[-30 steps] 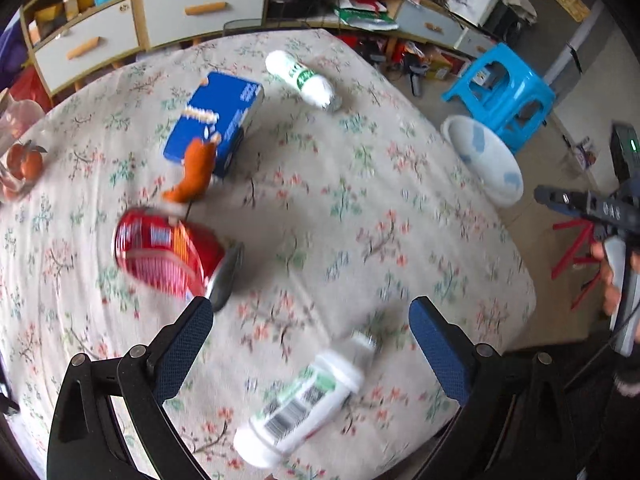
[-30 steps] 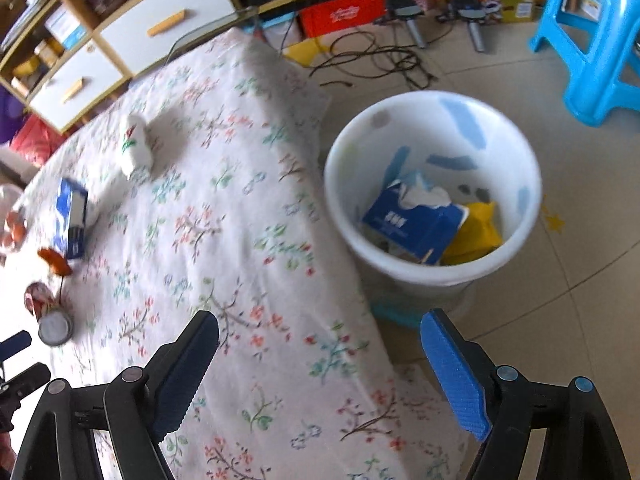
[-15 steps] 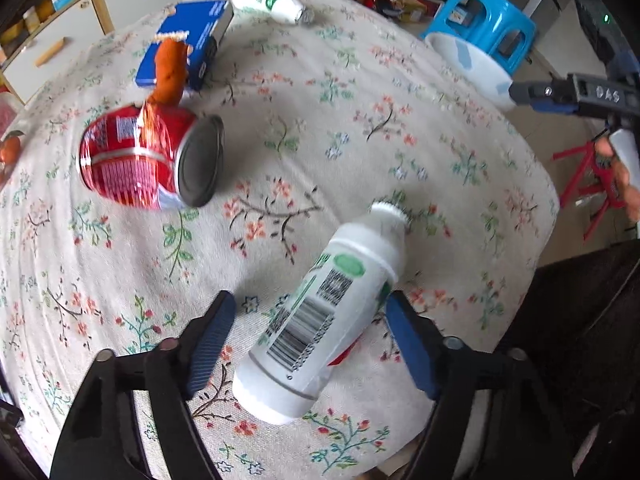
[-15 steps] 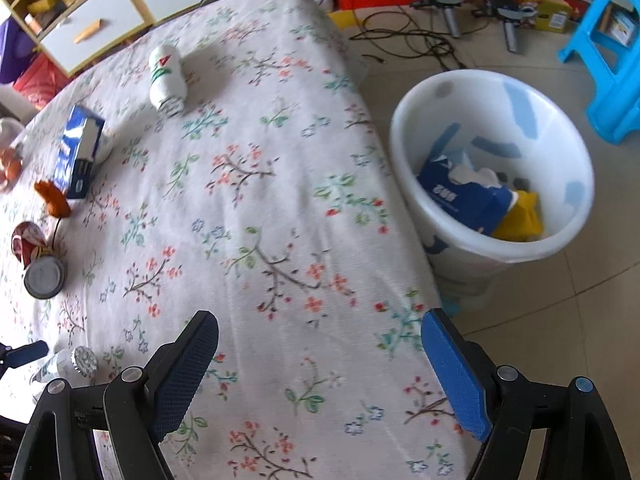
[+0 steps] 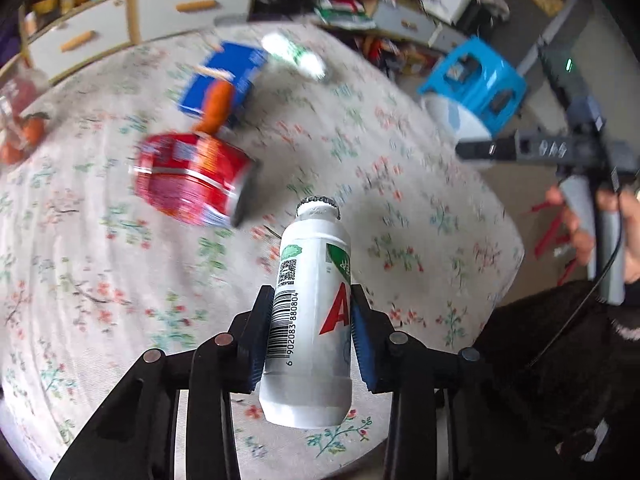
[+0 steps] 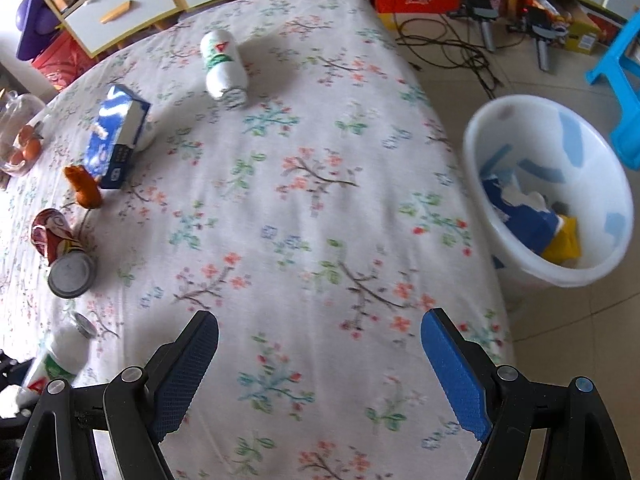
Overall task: Collect trash
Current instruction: 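Grasp the red can with the right gripper while the left holds the white bottle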
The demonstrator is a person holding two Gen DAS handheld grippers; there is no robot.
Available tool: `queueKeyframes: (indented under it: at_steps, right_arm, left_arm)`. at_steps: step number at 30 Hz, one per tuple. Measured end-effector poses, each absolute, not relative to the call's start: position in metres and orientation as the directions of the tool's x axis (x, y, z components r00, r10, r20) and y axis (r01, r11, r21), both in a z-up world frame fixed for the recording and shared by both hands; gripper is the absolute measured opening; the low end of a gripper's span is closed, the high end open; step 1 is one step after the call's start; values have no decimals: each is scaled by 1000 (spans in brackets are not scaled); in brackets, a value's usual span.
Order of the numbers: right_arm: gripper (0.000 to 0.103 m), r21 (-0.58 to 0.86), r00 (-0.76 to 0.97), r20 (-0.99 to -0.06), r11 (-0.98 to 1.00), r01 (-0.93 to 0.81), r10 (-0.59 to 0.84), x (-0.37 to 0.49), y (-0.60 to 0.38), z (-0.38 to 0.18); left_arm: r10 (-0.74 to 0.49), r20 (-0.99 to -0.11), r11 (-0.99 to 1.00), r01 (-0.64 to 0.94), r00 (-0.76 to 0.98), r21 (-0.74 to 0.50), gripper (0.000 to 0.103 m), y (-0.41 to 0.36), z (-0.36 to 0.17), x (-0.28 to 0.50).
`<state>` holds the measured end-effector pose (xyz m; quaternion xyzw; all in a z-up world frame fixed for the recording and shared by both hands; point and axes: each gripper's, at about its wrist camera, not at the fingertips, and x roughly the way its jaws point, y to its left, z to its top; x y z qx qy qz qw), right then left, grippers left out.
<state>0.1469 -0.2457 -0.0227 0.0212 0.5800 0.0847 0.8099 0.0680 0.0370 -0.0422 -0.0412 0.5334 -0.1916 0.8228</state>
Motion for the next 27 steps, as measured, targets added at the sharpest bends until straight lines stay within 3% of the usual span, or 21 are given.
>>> queueKeyframes:
  at_steps: [11,18,27]
  right_arm:
    - [87,149,294,-933,966,-210,208,161,-172,-24]
    - [87,159,256,-936,940,-301,240,163,-108,-34]
    - [87,226,181,-935,905,-361,306,164,-51,-50]
  left_arm:
    - [-298,-793,943,38,531,-329,39,121,-15,59]
    - [-118,-830,960,-151,544,-236,39,165,-19,53]
    - [-128,-858,936,-227,497,-271,39,192,-39,52]
